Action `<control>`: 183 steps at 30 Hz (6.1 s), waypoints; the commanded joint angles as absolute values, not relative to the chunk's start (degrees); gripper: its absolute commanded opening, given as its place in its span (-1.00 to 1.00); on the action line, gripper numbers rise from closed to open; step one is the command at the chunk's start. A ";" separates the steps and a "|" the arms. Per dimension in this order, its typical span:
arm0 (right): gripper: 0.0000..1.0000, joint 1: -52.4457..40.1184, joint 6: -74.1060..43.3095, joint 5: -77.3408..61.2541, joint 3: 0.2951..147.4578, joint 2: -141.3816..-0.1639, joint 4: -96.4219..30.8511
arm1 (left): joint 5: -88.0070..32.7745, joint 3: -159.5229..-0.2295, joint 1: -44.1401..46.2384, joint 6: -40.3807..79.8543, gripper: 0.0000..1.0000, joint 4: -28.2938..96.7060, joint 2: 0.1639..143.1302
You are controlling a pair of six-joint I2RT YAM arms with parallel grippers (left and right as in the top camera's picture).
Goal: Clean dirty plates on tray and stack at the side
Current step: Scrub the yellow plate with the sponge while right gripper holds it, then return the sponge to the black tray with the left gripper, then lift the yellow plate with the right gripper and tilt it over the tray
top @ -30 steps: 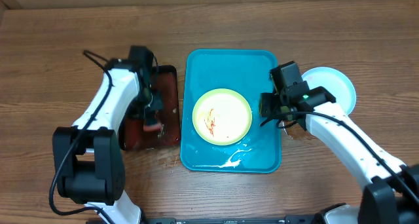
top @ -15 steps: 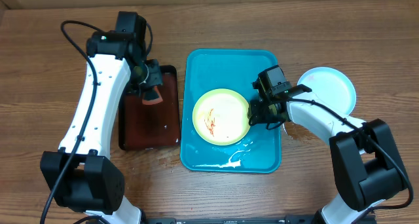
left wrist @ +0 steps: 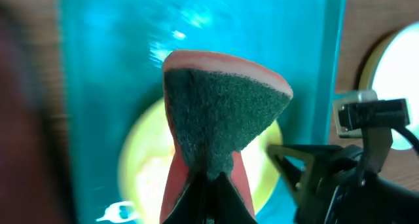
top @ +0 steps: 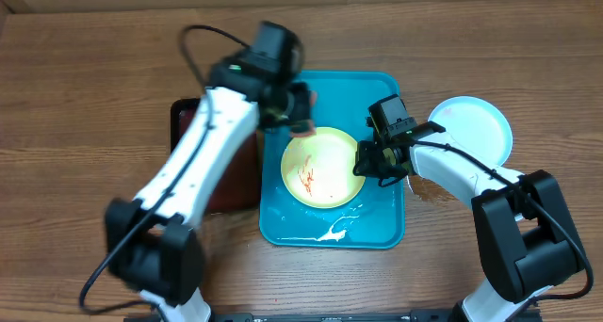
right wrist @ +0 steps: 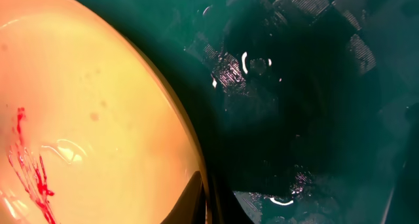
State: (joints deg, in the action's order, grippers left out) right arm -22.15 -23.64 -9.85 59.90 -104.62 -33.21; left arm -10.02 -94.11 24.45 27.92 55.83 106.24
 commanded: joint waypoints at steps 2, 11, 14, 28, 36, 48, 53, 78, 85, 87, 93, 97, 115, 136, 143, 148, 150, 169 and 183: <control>-0.92 -21.67 -25.78 -3.49 59.57 -105.60 -33.67 | -11.57 -93.32 29.47 33.56 -0.92 53.52 114.74; -0.92 -21.67 -25.74 -3.46 59.57 -105.60 -33.67 | -7.25 -93.34 30.20 35.79 -0.92 53.80 126.54; -0.92 -21.67 -25.74 -3.46 59.57 -105.60 -33.69 | -6.74 -93.51 28.42 35.77 -0.92 55.53 127.07; -0.92 -21.67 -25.78 -3.46 59.57 -105.60 -33.65 | 5.52 -95.50 26.50 26.06 -0.92 62.96 127.13; -0.92 -21.67 -25.80 -3.46 59.57 -105.60 -33.67 | -19.20 -95.39 29.02 29.28 -0.92 55.18 127.66; -0.92 -18.04 -35.83 -1.87 59.59 -105.58 -34.68 | -16.82 -95.42 32.12 27.22 -0.91 65.58 127.81; -0.92 -17.50 -35.62 -2.31 59.59 -105.58 -34.96 | -6.74 -95.42 31.99 26.83 -0.92 70.52 127.81; -0.92 -17.67 -31.44 -2.63 59.59 -105.58 -36.75 | -18.41 -96.23 26.72 25.67 -0.92 55.07 128.35; -0.92 -17.67 -31.16 -2.63 59.59 -105.58 -37.82 | -30.94 -96.14 32.42 23.99 -0.92 46.65 132.86; -0.92 -17.67 -31.03 -2.63 59.59 -105.58 -37.93 | -31.18 -96.23 33.10 22.61 -0.92 47.00 132.92; -0.92 -17.67 -31.03 -2.63 59.59 -105.58 -38.06 | -27.35 -97.80 32.53 20.91 -0.92 51.46 129.16; -0.92 -17.67 -31.03 -2.61 59.59 -105.58 -38.04 | -18.63 -97.84 30.81 21.04 -0.92 56.99 123.02; -0.92 -17.65 -23.57 -2.79 59.59 -105.58 -37.39 | 2.20 -89.78 5.72 20.47 -0.92 71.24 101.80; -0.92 -27.16 -9.93 1.72 86.76 -100.33 -61.25 | -1.13 -88.64 -2.44 21.87 -0.07 69.08 99.50; -0.92 -36.77 -12.01 9.50 91.88 -100.66 -52.16 | -1.39 -104.90 -6.55 21.87 0.13 77.06 98.45; -0.92 -44.05 -15.40 20.58 91.88 -104.57 -43.97 | -4.95 -112.60 -7.94 22.74 0.32 78.78 97.58; -0.92 -46.74 -17.30 26.89 91.88 -106.32 -42.70 | -4.95 -114.87 -8.10 22.72 0.50 79.46 96.99; -0.92 -65.78 -19.70 65.14 91.90 -107.44 -40.34 | -3.86 -116.25 -8.14 22.22 1.00 80.79 96.25; -0.92 -69.01 -19.29 71.35 91.90 -107.44 -40.36 | -3.88 -116.25 -8.14 22.26 1.00 80.77 96.25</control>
